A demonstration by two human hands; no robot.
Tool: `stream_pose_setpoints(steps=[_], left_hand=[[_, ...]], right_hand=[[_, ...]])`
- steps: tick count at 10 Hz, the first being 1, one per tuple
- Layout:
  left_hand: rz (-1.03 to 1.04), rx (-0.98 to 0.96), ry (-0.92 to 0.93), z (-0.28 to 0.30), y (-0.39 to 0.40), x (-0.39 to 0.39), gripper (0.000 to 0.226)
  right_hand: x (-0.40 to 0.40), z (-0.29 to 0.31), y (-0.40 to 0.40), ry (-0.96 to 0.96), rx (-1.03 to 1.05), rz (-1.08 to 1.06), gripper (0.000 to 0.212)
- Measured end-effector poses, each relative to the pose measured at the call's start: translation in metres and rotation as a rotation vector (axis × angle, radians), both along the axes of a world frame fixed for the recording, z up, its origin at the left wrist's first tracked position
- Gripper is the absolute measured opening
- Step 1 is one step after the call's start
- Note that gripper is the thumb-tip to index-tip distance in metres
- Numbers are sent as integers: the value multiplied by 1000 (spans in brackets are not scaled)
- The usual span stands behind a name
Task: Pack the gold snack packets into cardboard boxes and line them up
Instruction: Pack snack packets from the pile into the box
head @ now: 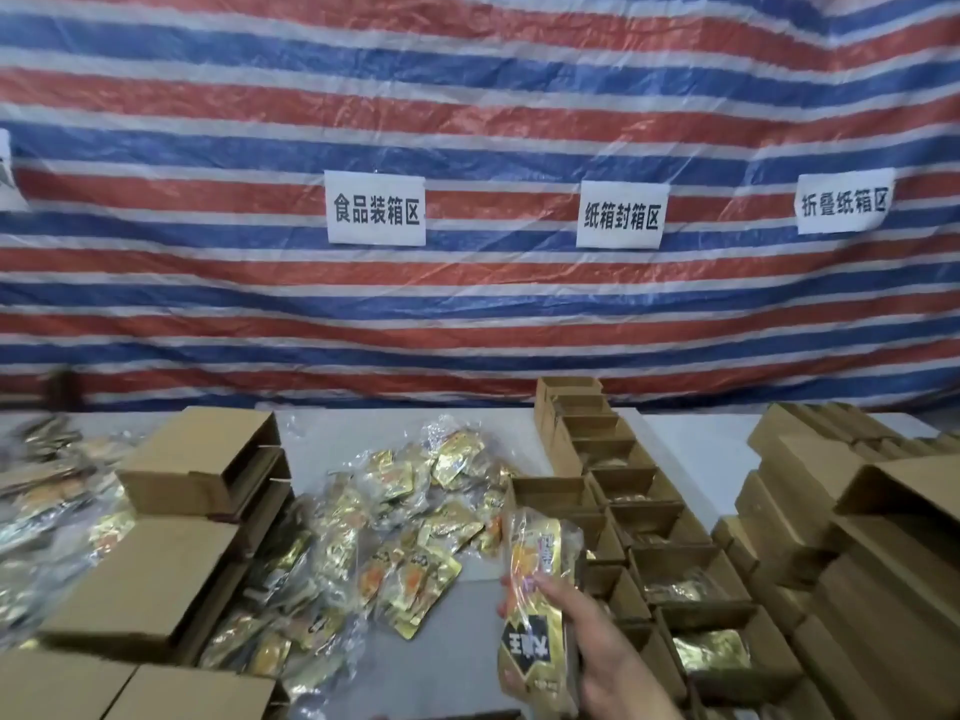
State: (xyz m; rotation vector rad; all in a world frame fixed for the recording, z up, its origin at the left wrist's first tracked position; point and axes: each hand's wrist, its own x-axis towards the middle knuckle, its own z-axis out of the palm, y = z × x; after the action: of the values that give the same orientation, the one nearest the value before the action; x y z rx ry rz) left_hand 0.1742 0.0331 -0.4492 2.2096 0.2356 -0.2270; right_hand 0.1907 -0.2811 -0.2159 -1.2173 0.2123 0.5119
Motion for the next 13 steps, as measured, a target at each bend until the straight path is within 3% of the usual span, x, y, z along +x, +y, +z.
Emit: stream_pose_setpoints(steps=[1, 3, 5, 7, 8, 9, 10, 11, 12, 13], left_hand=[[-60, 136, 268, 32, -47, -26, 33], [-79, 65, 207, 43, -75, -23, 31], [7, -1, 151, 29, -75, -27, 27], [48, -157, 125, 20, -75, -31, 21], [89, -198, 93, 15, -75, -30, 28], [71, -202, 116, 13, -76, -31, 28], [87, -220, 123, 10, -79, -34, 30], [131, -215, 127, 11, -84, -37, 30], [133, -184, 129, 12, -86, -36, 31], [104, -182, 118, 13, -86, -35, 30]], right_hand=[[-3, -12, 1, 57, -1, -34, 51], [-7, -37, 16, -32, -323, 16, 70], [-11, -67, 28, -145, -614, 412, 67], [-6, -110, 52, -201, -882, 954, 29], [-4, -138, 66, -211, -965, 1119, 19], [-7, -173, 80, -299, -1131, 1212, 27], [-13, -207, 89, -442, -1376, 1353, 71], [-14, -224, 91, -437, -1468, 1364, 80], [-16, -218, 85, -372, -1334, 1235, 76], [-16, -196, 73, -239, -1068, 1015, 77]])
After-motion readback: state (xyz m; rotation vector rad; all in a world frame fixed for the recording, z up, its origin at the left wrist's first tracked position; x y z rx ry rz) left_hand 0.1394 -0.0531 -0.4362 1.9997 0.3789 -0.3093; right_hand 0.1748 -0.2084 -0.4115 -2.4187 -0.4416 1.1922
